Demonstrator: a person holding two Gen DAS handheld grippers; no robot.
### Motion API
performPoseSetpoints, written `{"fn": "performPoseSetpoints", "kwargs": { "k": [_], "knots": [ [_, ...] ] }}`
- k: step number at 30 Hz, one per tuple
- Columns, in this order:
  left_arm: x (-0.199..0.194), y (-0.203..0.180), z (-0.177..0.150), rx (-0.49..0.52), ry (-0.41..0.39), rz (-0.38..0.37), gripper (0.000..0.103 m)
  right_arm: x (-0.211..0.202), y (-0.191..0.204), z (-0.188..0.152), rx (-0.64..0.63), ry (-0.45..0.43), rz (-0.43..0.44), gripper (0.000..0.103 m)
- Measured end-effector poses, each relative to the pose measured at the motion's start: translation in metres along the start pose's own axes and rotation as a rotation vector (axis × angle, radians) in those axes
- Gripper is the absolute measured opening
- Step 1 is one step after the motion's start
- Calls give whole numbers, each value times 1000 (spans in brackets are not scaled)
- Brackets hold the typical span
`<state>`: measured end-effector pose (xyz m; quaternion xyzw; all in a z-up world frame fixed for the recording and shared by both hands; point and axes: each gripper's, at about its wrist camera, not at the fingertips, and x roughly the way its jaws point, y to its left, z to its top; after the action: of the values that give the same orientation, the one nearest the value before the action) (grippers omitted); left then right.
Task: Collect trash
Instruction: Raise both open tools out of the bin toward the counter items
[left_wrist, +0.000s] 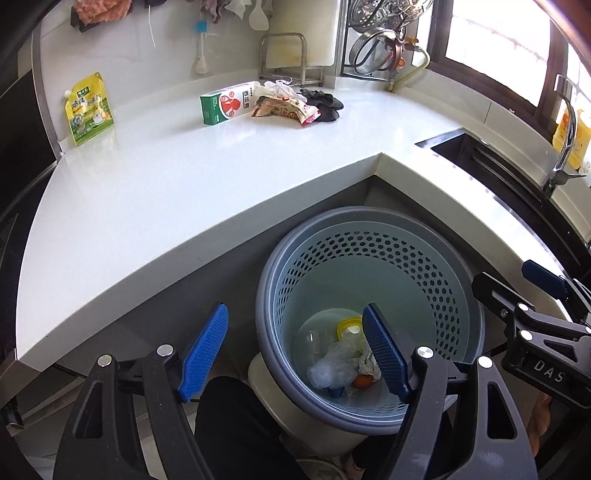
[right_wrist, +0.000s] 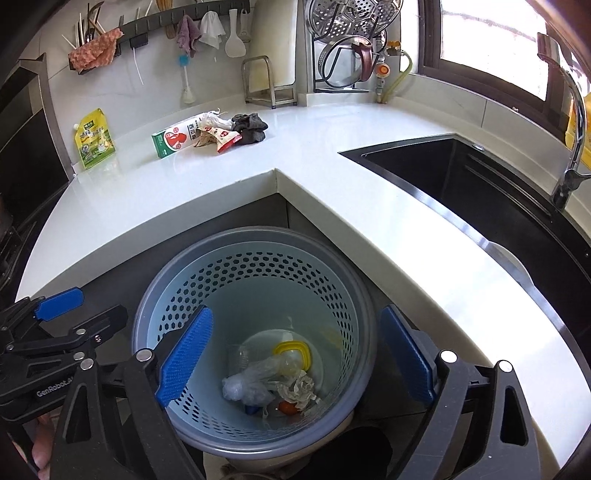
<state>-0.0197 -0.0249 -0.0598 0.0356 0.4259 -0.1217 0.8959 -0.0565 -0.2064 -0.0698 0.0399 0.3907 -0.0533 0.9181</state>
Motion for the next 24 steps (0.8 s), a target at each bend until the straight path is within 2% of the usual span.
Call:
{"fn": "performPoseSetpoints", "kwargs": {
  "k": [3, 8, 11, 14, 19, 24],
  "knots": [
    [-2, 4, 4, -13, -11, 5, 74, 0, 2, 6, -6, -14, -24, 88],
    [-4, 13, 13, -33, -30, 22, 74, 3, 5, 20, -26, -51, -137, 88],
    [-2, 19, 19, -48, -40, 34, 75, 6, 6, 28, -33, -71, -157, 88],
    [-1, 26, 27, -61, -51, 47, 75, 9, 10, 37, -39, -86, -132, 88],
    [1, 34, 46, -72, -87, 71, 77, 16, 17, 55, -32, -107, -38, 88],
    [7, 42, 71, -82, -119, 96, 78, 21, 25, 73, -55, -169, 23, 88]
  ]
}}
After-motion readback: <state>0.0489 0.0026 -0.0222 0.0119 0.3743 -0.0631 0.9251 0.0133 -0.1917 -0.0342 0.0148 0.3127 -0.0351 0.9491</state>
